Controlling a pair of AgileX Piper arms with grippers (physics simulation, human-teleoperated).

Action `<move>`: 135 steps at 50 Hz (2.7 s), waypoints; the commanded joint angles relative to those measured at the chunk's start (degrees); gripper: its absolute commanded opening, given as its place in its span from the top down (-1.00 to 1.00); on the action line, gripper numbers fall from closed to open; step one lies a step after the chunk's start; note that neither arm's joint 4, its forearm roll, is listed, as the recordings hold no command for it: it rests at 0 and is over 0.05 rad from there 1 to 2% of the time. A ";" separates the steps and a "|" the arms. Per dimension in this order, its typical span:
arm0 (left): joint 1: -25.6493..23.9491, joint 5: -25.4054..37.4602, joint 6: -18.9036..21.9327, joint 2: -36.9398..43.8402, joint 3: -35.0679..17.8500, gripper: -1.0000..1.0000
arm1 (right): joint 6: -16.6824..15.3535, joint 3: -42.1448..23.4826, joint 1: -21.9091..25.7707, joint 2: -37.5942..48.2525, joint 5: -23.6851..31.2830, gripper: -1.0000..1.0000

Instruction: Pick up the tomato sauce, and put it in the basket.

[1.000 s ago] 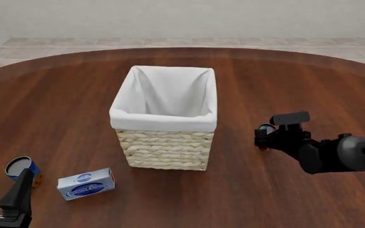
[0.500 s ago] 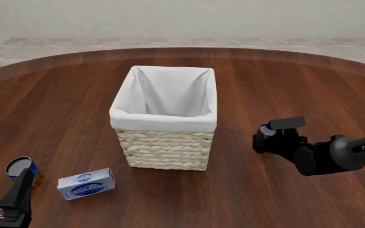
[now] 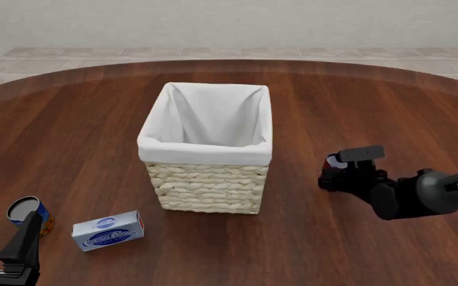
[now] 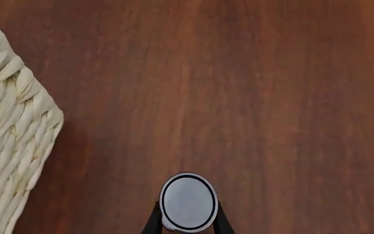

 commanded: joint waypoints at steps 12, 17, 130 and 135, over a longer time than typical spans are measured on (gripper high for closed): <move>0.00 0.00 0.00 0.00 0.00 -1.00 | -0.30 -1.04 -0.15 -6.70 4.31 1.00; 0.00 0.00 0.00 0.00 0.00 -1.00 | -0.78 -1.83 -0.11 -8.92 6.21 1.00; 0.00 0.00 0.00 0.00 0.00 -1.00 | -10.21 -33.04 21.52 -21.69 38.88 1.00; 0.00 0.00 0.00 0.00 0.00 -1.00 | -10.51 -34.67 22.92 -20.29 39.57 1.00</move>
